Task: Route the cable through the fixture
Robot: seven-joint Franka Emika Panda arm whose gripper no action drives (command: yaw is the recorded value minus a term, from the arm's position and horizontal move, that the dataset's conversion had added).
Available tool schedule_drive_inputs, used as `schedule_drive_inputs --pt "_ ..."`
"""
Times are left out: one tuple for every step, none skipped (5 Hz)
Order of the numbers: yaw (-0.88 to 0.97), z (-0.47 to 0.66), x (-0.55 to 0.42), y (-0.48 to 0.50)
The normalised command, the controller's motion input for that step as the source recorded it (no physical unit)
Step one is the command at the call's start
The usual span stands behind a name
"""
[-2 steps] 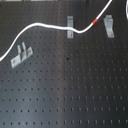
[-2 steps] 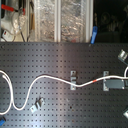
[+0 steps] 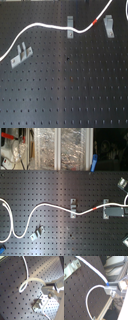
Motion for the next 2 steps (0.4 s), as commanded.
schedule_drive_inputs --pt "0.11 0.01 -0.416 0.47" --pt "0.16 0.0 -0.289 0.448"
